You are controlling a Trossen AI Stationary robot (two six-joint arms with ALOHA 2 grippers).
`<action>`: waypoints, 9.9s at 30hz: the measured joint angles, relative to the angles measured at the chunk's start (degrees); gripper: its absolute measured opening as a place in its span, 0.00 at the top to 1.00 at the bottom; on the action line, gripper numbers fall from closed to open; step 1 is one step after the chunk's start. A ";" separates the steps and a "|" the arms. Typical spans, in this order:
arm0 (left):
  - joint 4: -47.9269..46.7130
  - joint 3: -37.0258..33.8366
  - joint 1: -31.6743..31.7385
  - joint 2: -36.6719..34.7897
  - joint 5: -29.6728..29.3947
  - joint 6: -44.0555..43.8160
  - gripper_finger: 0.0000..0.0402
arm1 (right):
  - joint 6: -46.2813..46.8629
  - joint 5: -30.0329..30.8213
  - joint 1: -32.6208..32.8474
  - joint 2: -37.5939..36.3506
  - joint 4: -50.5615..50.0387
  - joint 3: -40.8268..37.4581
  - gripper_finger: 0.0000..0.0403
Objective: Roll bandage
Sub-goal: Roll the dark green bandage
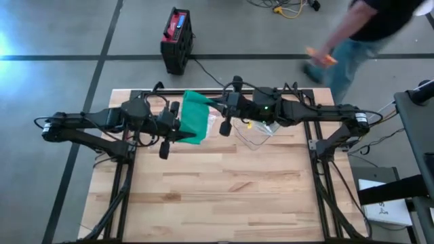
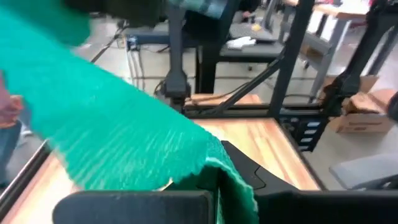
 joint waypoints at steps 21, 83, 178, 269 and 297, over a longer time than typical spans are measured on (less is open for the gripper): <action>-1.52 0.00 -1.84 1.64 -1.30 0.99 1.00 | -1.02 8.51 -1.35 3.55 2.53 -0.15 0.98; -9.57 0.74 1.38 -2.23 -7.78 11.69 0.18 | 3.11 -8.12 1.26 7.66 -11.79 0.91 0.98; 17.94 -17.61 -1.99 -5.24 -3.73 -5.84 0.98 | -6.31 -11.71 -0.52 2.33 -36.86 6.91 0.51; 5.05 -10.30 -2.01 -7.09 -16.38 10.80 0.98 | -0.86 -0.62 2.59 -0.48 -9.17 -11.52 0.54; 2.65 -8.20 -2.01 -4.49 -22.48 20.32 0.98 | -10.10 -5.61 1.64 -1.75 7.27 -11.10 0.37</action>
